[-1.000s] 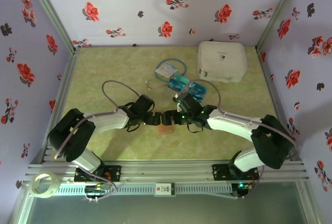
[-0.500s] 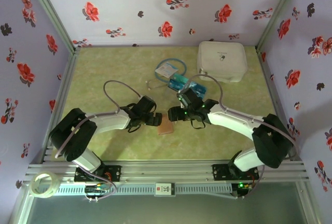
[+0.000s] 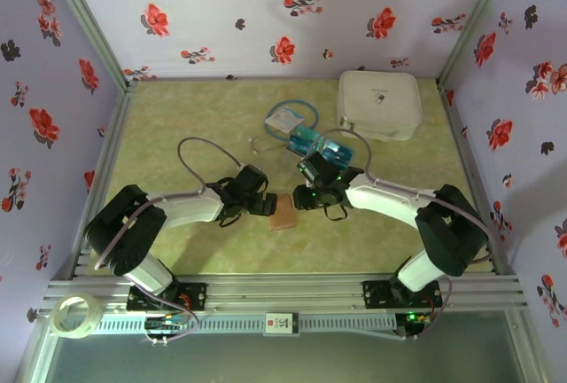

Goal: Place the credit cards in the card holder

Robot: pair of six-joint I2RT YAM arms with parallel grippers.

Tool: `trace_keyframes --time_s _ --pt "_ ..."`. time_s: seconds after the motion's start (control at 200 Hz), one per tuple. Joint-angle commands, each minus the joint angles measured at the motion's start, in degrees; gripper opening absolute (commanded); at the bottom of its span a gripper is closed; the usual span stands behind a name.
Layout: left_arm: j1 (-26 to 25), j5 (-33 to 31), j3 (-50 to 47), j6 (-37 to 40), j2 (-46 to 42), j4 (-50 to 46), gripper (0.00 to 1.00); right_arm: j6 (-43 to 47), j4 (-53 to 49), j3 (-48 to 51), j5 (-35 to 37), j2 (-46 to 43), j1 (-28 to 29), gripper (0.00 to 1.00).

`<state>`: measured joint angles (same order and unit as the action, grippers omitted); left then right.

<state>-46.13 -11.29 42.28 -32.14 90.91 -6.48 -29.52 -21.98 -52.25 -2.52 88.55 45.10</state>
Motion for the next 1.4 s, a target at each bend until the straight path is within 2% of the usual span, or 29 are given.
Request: trace_keyframes --time_s 0.0,0.2,0.405,0.765,1.115,1.395 --pt "0.31 -3.91 -2.07 1.25 2.6 -3.36 1.0 0.6 0.18 -1.78 0.33 1.07 -0.32 0.38" --pt "0.33 -3.88 -2.25 0.98 2.67 -3.14 1.0 0.78 0.33 -1.97 -0.19 2.05 -0.38 0.28" --pt "0.33 -3.89 -2.14 0.95 2.87 -3.01 1.0 0.73 0.78 -1.31 -1.08 2.52 -0.37 0.26" --pt "0.25 -3.87 -2.21 1.03 2.82 -3.01 1.0 0.02 1.93 -0.08 -2.75 2.03 -0.45 0.0" --pt "0.21 -3.91 -2.19 1.02 2.67 -2.95 1.0 -4.29 7.72 0.83 -8.92 0.76 -0.55 0.0" --pt "0.08 -3.91 -2.27 0.94 2.69 -2.84 1.0 -9.89 16.67 1.36 -14.57 5.65 -0.48 0.0"
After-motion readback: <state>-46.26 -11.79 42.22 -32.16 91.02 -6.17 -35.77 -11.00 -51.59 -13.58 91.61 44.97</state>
